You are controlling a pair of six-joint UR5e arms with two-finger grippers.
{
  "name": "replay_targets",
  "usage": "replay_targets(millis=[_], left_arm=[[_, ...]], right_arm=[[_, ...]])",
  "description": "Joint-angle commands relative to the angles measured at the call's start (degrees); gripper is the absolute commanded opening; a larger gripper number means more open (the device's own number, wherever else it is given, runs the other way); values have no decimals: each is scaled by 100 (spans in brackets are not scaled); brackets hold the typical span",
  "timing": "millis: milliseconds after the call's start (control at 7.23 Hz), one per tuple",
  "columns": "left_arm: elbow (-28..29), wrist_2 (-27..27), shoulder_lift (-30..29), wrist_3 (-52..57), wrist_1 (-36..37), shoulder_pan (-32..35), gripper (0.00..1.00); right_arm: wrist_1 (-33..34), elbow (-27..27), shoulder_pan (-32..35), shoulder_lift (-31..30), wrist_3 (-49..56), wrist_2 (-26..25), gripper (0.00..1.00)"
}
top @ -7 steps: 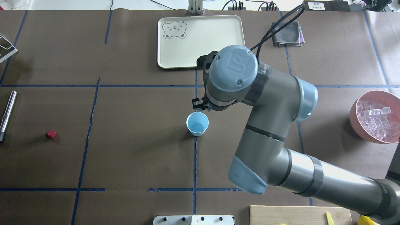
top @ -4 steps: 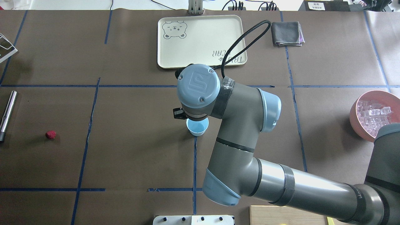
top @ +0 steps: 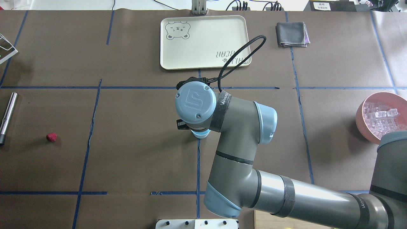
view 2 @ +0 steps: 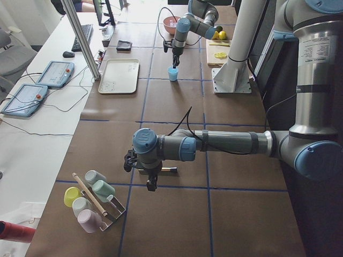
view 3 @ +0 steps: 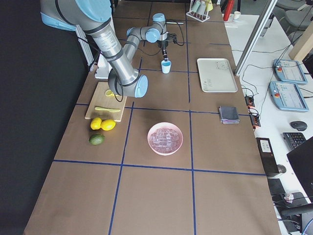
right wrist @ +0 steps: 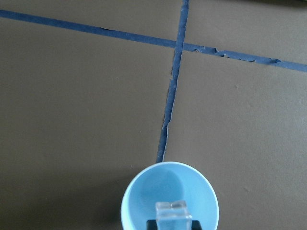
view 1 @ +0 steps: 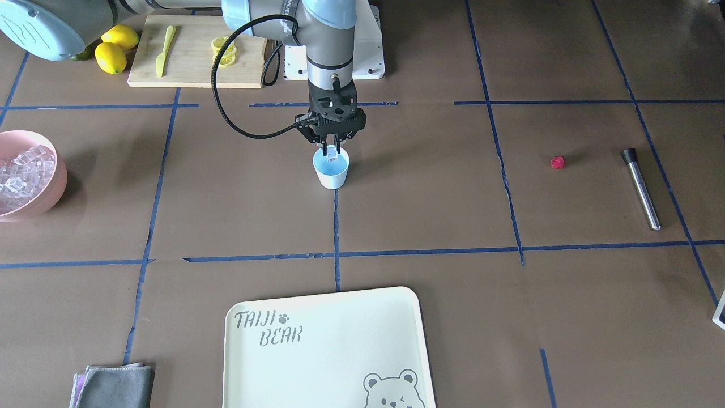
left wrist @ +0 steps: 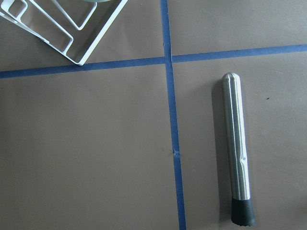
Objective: Mash ice and strawberries in cup
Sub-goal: 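Open the right gripper to drop the ice cube into the blue cup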
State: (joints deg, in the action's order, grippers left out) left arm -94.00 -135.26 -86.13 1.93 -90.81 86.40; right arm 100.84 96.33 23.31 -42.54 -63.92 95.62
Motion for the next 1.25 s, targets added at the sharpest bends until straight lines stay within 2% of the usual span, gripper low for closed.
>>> replay_targets(millis=[0, 277, 554, 830, 1107], left_arm=[[5, 0, 0, -17, -6, 0, 100], [5, 0, 0, 1, -6, 0, 100], [5, 0, 0, -17, -6, 0, 100], [5, 0, 0, -17, 2, 0, 100], [5, 0, 0, -17, 2, 0, 100]], right_arm=[[6, 0, -20, 8, -15, 1, 99], [6, 26, -11, 0, -6, 10, 99], [14, 62, 312, -70, 82, 132, 99], [6, 245, 1188, -446, 710, 963, 99], [-29, 1051, 2102, -1524, 2096, 1658, 99]])
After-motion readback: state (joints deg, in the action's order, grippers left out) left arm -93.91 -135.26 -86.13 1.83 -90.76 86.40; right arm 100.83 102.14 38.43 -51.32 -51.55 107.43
